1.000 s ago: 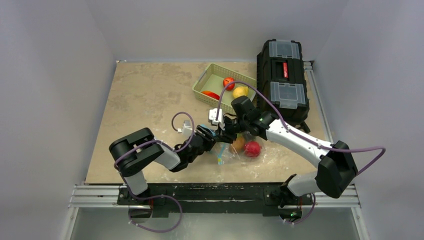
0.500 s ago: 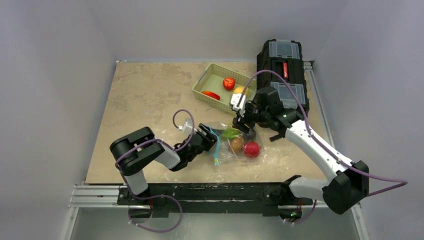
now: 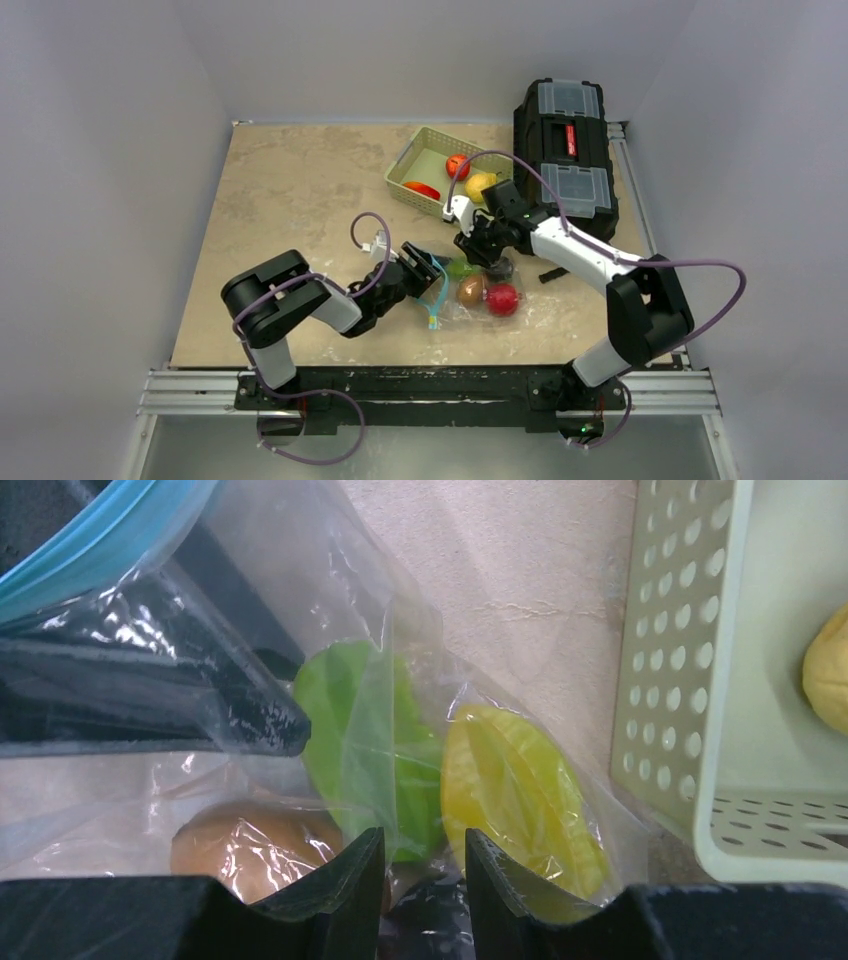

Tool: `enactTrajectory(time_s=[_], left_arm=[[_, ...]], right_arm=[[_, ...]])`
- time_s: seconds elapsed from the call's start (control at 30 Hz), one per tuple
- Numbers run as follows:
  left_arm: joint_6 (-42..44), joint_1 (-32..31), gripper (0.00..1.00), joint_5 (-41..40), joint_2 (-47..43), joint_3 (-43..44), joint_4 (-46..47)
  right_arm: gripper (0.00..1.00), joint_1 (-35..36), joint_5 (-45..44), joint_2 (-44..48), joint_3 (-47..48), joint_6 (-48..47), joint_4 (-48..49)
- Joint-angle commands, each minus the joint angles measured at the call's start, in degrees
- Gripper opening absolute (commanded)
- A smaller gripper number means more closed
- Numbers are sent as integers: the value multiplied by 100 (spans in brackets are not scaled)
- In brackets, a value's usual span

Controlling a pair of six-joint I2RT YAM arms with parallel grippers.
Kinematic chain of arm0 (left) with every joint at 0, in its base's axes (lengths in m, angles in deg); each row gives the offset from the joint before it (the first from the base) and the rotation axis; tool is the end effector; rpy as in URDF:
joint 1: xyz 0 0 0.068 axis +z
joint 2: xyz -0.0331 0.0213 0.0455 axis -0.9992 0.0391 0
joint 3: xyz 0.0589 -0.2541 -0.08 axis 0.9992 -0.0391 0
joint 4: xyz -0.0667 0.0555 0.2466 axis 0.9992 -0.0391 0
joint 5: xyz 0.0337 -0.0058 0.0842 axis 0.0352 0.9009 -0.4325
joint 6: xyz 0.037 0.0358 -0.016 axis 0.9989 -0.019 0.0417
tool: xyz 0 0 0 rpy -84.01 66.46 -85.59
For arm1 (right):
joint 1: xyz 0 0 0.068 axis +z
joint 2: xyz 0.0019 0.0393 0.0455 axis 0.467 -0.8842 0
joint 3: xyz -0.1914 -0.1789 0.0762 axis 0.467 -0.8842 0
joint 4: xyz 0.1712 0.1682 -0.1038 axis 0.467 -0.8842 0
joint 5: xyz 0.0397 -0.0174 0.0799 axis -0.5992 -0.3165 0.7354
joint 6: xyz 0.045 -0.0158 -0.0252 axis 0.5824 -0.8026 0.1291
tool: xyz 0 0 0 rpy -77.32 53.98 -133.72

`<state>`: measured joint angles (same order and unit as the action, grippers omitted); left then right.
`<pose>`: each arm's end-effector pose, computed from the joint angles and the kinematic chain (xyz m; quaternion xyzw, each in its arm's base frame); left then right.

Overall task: Open the zip-top bag and remove the fake food
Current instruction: Pick up the fake fruit from the zipper food storage bag.

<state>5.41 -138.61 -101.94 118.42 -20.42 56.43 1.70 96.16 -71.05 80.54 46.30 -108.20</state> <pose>0.1932 -0.2231 0.1188 -0.2898 0.7523 -0.4940 0.3257 0.2683 0.1640 0.2232 -0.5156 0.7941 0.1384 0.2907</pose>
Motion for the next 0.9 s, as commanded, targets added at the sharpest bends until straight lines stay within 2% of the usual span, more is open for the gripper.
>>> enactTrajectory(time_s=[0.0,0.17,0.27,0.47,0.6,0.73,0.87], left_arm=[[146,40,66,209,189,158,570],[6,51,67,280,208,317,80],[-83,52,75,139,90,362,-320],[-214,70,76,96,-35,529,-899],[-407,92,72,134,5,569,-1073],[-478,109,63,97,6,446,-889],[-395,133,59,47,-62,215,-509]], right_arm=[[34,54,-145,-232,301,223,-3],[33,109,-26,-416,322,252,-48],[26,173,127,-538,361,231,-140],[14,250,585,-735,485,226,-297],[9,262,893,-769,519,228,-323],[3,262,1096,-832,555,325,-291],[0,240,819,-833,535,517,-124]])
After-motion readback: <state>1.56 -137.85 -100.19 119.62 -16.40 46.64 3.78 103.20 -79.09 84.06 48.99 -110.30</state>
